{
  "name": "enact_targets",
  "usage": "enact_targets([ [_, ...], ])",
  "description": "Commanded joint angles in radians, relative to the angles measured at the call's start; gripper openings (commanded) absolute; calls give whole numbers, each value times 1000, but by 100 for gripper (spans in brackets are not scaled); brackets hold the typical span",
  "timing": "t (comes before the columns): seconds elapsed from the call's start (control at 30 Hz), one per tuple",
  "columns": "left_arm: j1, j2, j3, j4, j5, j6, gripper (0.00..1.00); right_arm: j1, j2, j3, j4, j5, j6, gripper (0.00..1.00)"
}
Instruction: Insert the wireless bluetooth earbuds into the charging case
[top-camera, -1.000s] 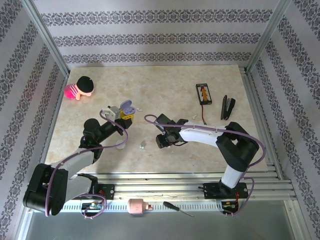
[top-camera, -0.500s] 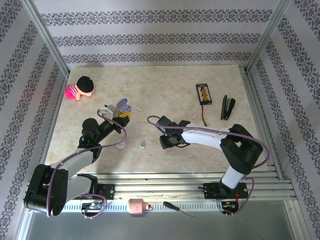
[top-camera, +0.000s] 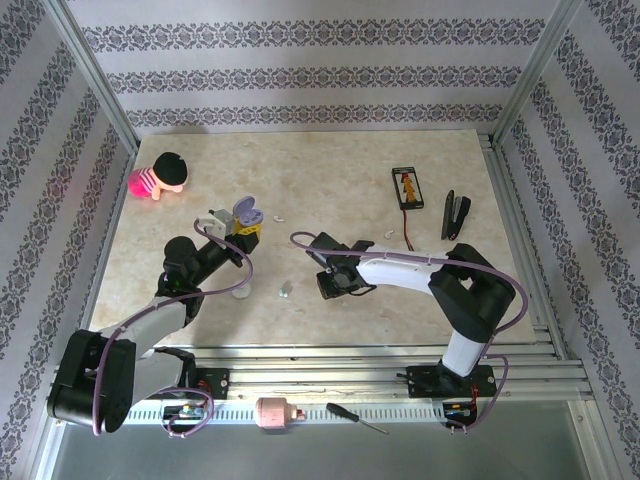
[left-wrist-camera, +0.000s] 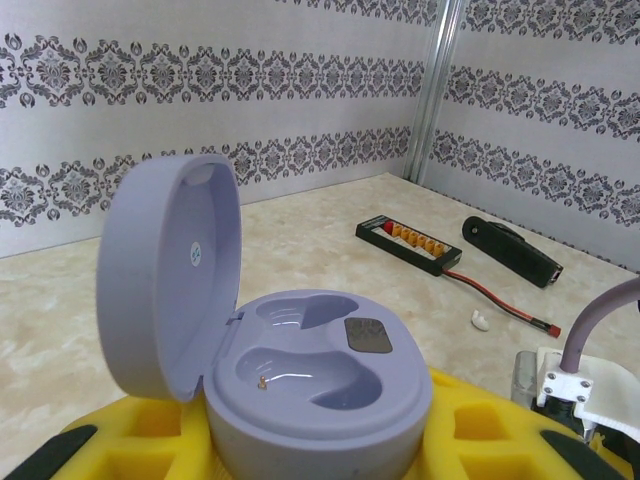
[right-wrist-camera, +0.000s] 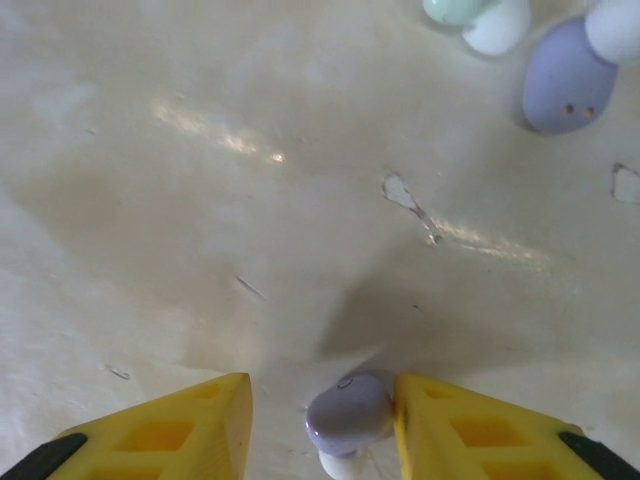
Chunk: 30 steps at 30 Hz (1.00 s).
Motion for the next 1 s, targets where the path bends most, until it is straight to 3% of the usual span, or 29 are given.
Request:
enact_targets([
  [0.0,14,-16,-13,1,-9,10,26,10,16,32,3,-9,-29,42],
  [0.23,21,2,-13,18,-36,9,26,14,-6,43,-15,27,-64,42],
  [0.5,61,3,-13,7,-98,-1,26,114,-6,91,-174,368,-21,44],
  [0.63,100,2,-11,2,-113,-6,26,174,38,136,-247,468,22,44],
  [0.97,130,-12,0,-5,-112,-9,26,238,189,257,-362,523,71,38],
])
